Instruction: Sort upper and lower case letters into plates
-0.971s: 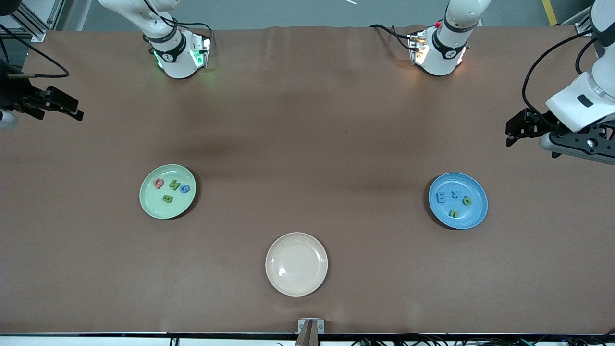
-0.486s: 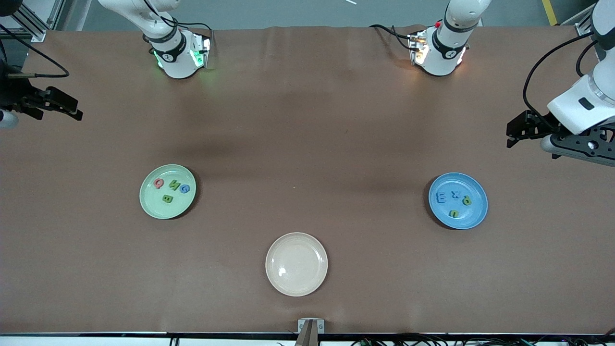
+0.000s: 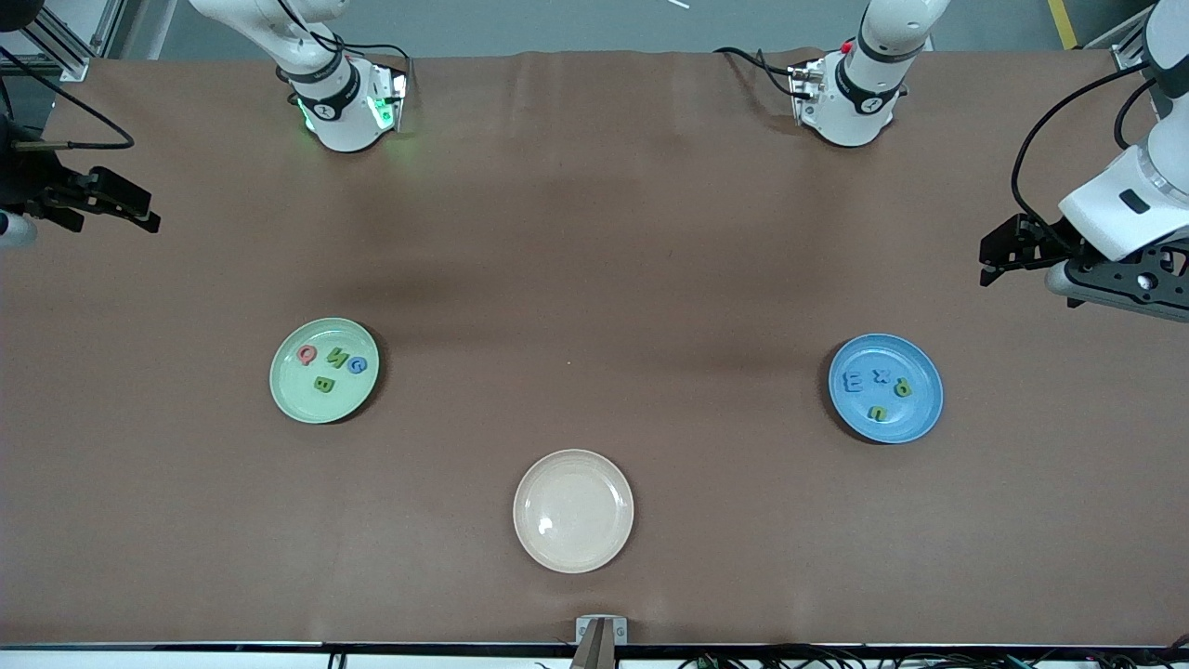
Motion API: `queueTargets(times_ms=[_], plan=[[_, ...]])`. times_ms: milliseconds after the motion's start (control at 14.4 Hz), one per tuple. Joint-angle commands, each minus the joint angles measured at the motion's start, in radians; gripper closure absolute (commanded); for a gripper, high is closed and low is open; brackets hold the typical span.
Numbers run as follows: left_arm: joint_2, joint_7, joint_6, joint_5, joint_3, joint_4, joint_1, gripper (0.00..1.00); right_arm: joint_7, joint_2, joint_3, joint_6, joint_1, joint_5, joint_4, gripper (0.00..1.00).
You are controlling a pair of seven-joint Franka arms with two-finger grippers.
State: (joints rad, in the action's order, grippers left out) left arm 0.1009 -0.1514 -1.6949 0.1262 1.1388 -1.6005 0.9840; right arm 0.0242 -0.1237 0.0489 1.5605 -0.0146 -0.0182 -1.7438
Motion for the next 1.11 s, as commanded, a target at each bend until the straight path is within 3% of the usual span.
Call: queueTargets(times_ms=[0,208,347,416,624,694,833,1041], plan=[[-0.003,-0.014,-0.009,-0.013,-0.001,-0.004,0.007,0.0,0.01,-0.028,-0.007,0.006,-0.008,0.009,-0.028,0.0],[0.008,-0.014,-0.009,-0.013,-0.008,0.001,-0.008,0.0,0.01,-0.028,-0.007,0.004,-0.008,0.009,-0.028,0.0],[0.017,-0.02,-0.009,-0.013,-0.088,0.002,-0.072,0.0,0.01,-0.028,-0.007,0.004,-0.008,0.007,-0.028,0.0],[0.014,-0.022,-0.009,-0.013,-0.187,0.008,-0.17,0.0,0.01,-0.028,-0.007,0.004,-0.008,0.007,-0.028,0.0],[0.002,-0.025,0.01,-0.019,-0.627,0.033,-0.616,0.0,0.01,-0.028,-0.007,0.004,-0.008,0.006,-0.028,0.0],[0.0,-0.025,0.02,-0.023,-0.737,0.043,-0.722,0.0,0.008,-0.028,-0.006,0.004,-0.01,0.006,-0.028,0.0],[0.0,-0.027,0.031,-0.025,-0.842,0.053,-0.833,0.0,0.01,-0.028,-0.006,0.004,-0.008,0.006,-0.028,0.0],[0.0,-0.025,0.032,-0.025,-0.906,0.053,-0.907,0.0,0.009,-0.028,-0.007,0.004,-0.008,0.004,-0.028,0.0]])
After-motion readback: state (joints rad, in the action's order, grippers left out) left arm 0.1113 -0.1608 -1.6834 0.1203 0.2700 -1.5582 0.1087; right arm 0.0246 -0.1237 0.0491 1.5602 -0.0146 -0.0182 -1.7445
